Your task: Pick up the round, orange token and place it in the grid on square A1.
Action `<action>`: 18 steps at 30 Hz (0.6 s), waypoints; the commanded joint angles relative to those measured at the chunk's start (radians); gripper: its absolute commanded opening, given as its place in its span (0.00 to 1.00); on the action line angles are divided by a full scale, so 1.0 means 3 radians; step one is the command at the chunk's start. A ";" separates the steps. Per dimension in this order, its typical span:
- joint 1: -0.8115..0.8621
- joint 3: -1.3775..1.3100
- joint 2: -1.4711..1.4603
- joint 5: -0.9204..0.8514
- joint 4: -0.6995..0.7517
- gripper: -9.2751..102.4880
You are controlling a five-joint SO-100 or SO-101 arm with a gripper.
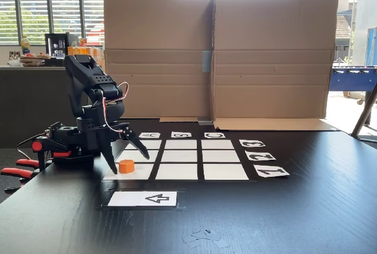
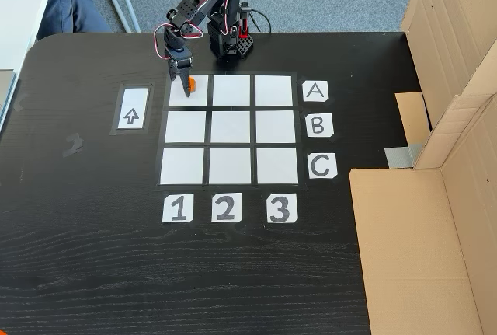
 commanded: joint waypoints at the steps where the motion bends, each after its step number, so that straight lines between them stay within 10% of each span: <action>1: 0.0271 -0.0230 0.0051 -0.0056 -0.0128 0.47; 18: 0.1329 -0.1222 0.0747 -0.0082 -0.0041 0.47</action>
